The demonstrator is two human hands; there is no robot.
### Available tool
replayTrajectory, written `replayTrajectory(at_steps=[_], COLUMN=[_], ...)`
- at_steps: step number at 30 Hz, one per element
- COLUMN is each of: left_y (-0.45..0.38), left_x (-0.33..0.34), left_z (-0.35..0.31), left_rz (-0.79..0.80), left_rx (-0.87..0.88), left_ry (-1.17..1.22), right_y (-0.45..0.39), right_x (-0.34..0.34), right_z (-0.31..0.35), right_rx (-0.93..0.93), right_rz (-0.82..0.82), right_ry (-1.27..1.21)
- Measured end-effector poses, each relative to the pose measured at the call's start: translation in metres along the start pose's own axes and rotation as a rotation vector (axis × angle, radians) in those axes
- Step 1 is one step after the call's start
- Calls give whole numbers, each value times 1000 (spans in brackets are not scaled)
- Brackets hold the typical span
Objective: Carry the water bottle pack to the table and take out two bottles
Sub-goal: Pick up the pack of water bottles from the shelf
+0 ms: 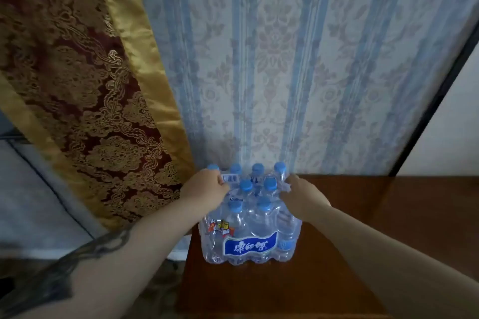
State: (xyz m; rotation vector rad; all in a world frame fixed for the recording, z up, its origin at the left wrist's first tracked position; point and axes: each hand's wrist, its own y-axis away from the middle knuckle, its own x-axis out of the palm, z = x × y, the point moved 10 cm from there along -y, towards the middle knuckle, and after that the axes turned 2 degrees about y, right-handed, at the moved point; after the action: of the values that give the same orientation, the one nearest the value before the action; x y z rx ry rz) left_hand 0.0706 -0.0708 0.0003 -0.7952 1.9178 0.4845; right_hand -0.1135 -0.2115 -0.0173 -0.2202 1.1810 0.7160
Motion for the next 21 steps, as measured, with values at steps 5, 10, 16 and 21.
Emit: replayTrajectory(at_steps=[5, 10, 16, 21], left_y=[-16, -16, -16, -4], left_x=[22, 50, 77, 89], left_z=[29, 62, 77, 77], left_rz=[-92, -183, 41, 140], left_rx=[-92, -226, -595, -709], left_ry=[167, 419, 486, 723], right_y=[-25, -46, -59, -72], right_x=[14, 46, 80, 86], right_z=[-22, -46, -66, -66], right_rx=[124, 306, 542, 532], right_rz=[-46, 92, 205, 194], right_ry=[-143, -531, -996, -1132])
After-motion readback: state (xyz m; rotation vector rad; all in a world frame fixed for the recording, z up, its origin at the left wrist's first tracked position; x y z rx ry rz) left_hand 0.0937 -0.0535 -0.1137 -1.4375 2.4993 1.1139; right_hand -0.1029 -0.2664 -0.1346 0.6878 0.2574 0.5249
